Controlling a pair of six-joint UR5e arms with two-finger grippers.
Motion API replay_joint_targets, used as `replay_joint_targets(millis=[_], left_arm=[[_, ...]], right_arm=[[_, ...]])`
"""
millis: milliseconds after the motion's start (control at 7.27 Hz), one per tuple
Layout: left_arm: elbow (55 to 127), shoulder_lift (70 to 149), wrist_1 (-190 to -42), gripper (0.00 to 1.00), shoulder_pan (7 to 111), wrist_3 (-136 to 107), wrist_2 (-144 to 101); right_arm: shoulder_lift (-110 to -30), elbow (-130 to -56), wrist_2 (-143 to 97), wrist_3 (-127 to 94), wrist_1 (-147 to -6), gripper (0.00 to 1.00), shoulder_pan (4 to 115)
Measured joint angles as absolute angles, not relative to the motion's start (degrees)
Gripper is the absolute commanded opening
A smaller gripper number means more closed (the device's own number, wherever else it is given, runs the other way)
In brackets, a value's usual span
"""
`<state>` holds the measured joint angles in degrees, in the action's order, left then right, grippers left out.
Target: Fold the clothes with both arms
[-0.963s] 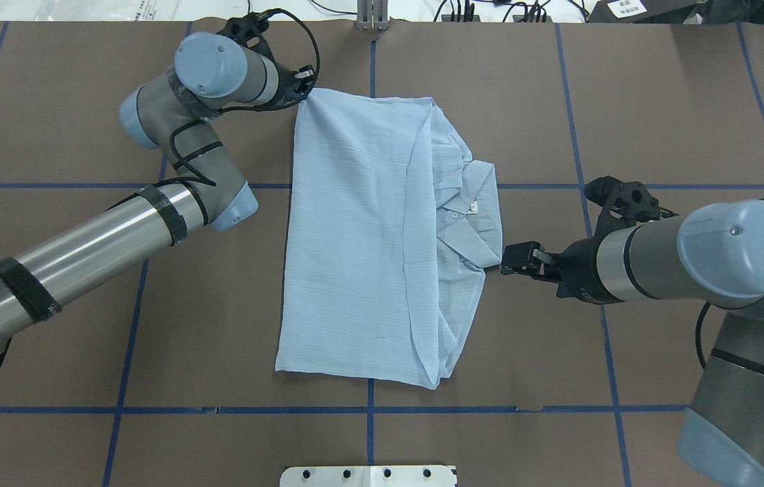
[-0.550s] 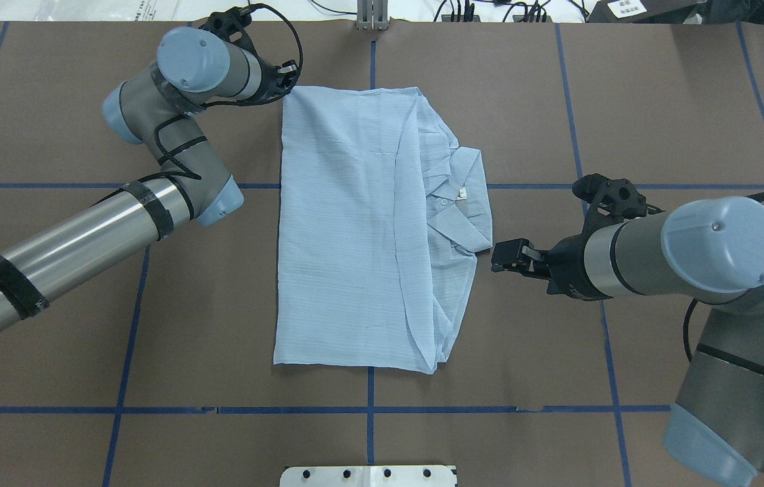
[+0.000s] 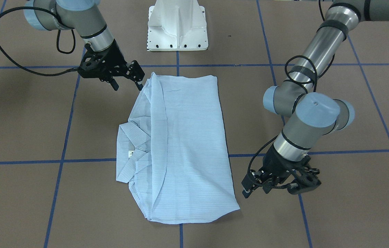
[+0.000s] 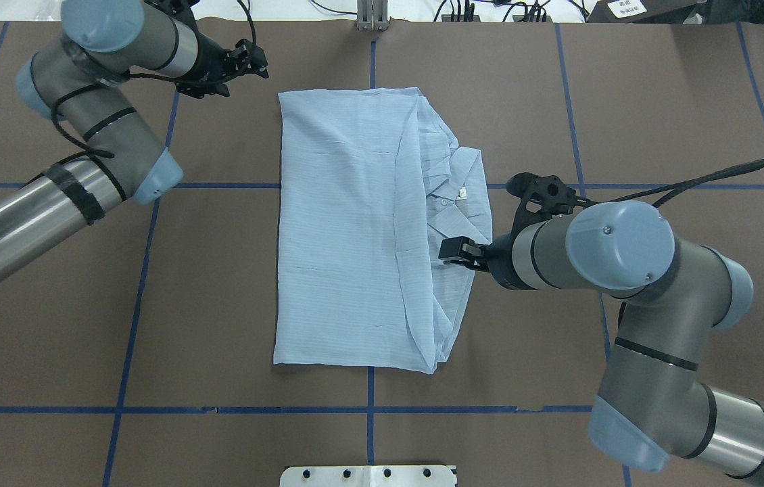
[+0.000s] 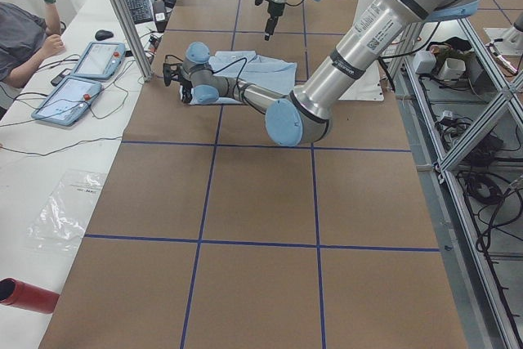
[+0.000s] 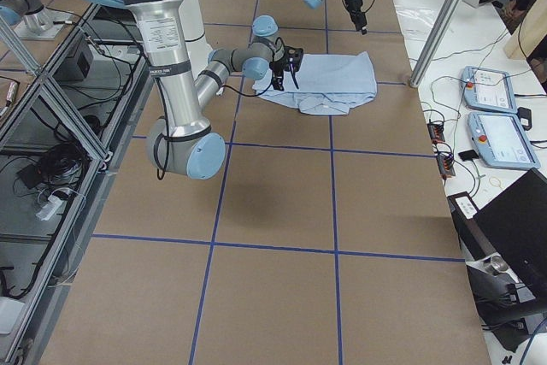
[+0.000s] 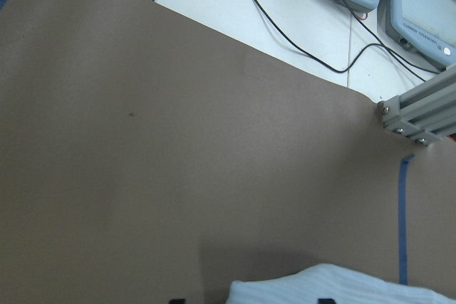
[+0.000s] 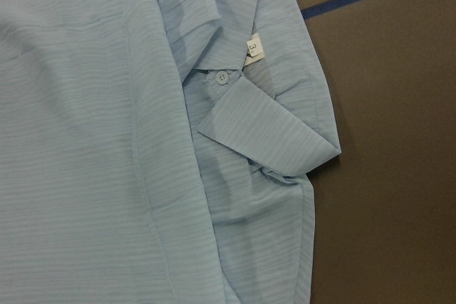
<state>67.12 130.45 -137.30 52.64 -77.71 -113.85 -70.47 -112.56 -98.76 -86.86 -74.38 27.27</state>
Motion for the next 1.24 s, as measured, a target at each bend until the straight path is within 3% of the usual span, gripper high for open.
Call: replay_joint_targets(millis=[275,550,1238], left_arm=[[80.7,123.0,-131.8,1.0,53.2,-74.7,-116.4],[89.3,119.8,-126.9,1.0,53.2,-73.8,-117.8],[90.8,119.3,-125.4,1.0,52.7,-73.7,-118.1]], right_arm=[[-65.1,-110.7,-93.4,-80.4,-83.3,1.0,23.7],[-59.4,-105.7,-88.5,-72.5,-88.5,1.0,20.0],[-57.7,-101.5,-85.4,-67.0,-91.7,1.0,15.4]])
